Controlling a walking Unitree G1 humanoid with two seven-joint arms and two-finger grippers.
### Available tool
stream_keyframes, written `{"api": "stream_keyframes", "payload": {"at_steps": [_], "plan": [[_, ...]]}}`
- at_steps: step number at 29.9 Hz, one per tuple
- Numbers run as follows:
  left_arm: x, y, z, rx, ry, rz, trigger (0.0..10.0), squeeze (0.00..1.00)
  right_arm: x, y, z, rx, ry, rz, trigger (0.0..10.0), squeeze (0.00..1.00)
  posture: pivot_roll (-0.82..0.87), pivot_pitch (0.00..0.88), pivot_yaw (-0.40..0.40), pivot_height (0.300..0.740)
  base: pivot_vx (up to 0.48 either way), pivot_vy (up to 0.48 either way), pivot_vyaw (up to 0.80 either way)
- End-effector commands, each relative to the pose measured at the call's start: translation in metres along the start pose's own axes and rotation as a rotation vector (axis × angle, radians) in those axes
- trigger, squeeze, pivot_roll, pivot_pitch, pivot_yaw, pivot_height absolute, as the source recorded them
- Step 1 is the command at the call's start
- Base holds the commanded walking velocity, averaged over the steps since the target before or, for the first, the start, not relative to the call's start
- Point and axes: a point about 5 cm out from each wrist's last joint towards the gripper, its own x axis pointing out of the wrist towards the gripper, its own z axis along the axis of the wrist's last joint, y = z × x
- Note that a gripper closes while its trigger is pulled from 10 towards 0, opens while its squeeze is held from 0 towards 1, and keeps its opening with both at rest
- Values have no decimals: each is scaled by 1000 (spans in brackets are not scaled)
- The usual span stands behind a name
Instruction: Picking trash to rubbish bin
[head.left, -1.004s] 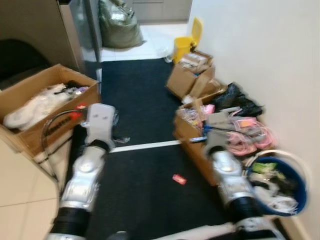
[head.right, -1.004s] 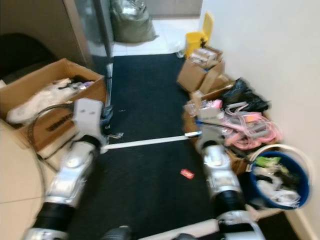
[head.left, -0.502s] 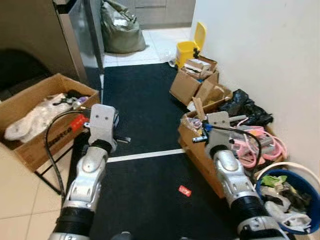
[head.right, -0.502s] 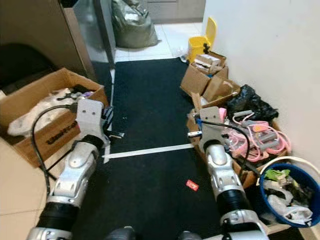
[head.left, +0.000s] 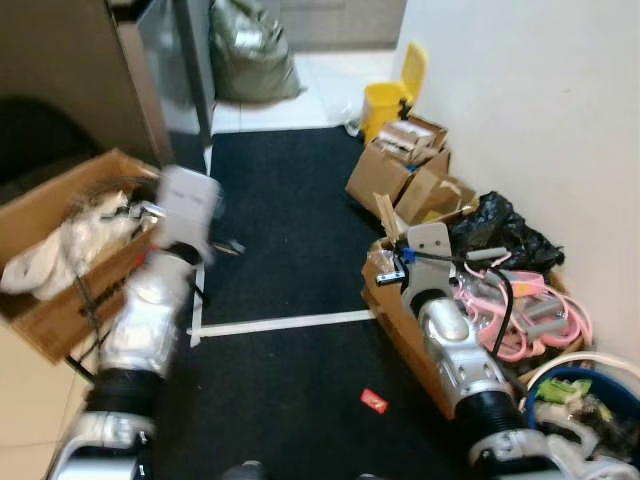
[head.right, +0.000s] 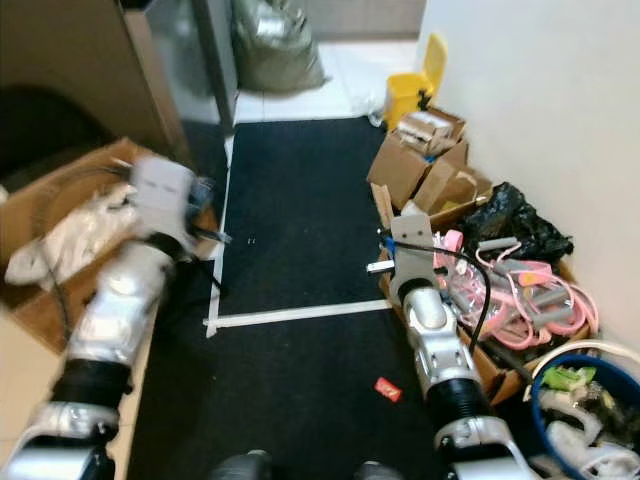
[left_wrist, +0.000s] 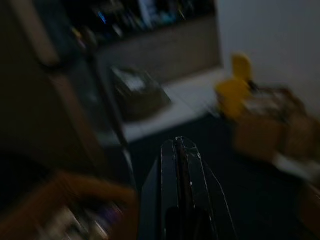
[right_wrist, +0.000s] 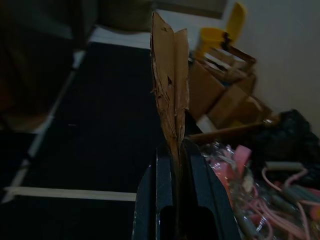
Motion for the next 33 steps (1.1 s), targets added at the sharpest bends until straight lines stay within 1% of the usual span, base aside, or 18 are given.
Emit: {"api": "stream_keyframes", "payload": {"at_steps": [1,3,4,6,7,8,9,10,11,12,14,15,17,18,19,21,31,33], "plan": [[-4,0,-14,-7,53,-10,10000,0,-1,4,-4,4,15,12,10000,0,83,26,-8,740,330,0,0],[-4,1,-13,-6,52,-10,10000,0,-1,4,-5,5,15,11,10000,0,84,27,-2,740,332,0,0],[-6,-3,-14,-10,55,-21,10000,0,-3,5,-6,8,17,8,10000,0,83,30,-1,740,330,0,0],[-6,-3,-14,-10,55,-21,10000,0,-3,5,-6,8,17,8,10000,0,83,30,-1,740,330,0,0],[-8,-6,-16,-16,60,-28,10000,0,-3,5,-6,9,17,8,10000,0,81,33,-1,740,330,0,0],[-11,-11,-19,-28,67,-35,10000,0,-4,6,-6,10,18,9,10000,0,79,36,-4,740,330,0,0],[-21,-24,-26,-61,91,-47,10000,0,-5,6,-7,10,22,14,10000,0,79,39,-7,740,330,0,0],[-21,-24,-26,-61,91,-47,10000,0,-5,6,-7,10,22,14,10000,0,79,39,-7,740,330,0,0],[-31,-37,-33,-92,115,-59,10000,0,-5,6,-8,9,25,20,10000,0,77,43,-10,740,330,0,0],[-31,-37,-33,-92,115,-59,10000,0,-5,6,-8,9,25,20,10000,0,77,43,-10,740,330,0,0],[-43,-50,-41,-124,146,-66,10000,0,-5,6,-8,9,26,27,10000,0,74,47,-14,740,332,0,0],[-43,-50,-41,-124,146,-66,10000,0,-5,6,-8,9,26,27,10000,0,74,47,-14,740,334,0,0],[-53,-58,-47,-147,169,-62,10000,0,-4,6,-7,10,28,30,10000,0,75,49,-15,740,332,0,0],[-53,-58,-47,-147,169,-62,10000,0,-4,6,-7,10,28,30,10000,0,75,49,-15,740,330,0,0],[-60,-63,-51,-165,191,-52,10000,0,-4,6,-7,16,31,32,10000,0,76,50,-17,740,330,0,0],[-64,-65,-52,-172,200,-45,10000,0,-4,7,-7,-1,31,42,10000,0,76,50,-17,740,330,0,0],[-64,-63,-48,-162,204,-33,10000,0,-6,15,-7,-24,21,81,10000,0,81,53,-9,740,330,0,0],[-64,-62,-48,-160,204,-33,10000,0,-6,15,-7,-26,22,84,10000,0,81,53,-9,740,330,0,463]]}}
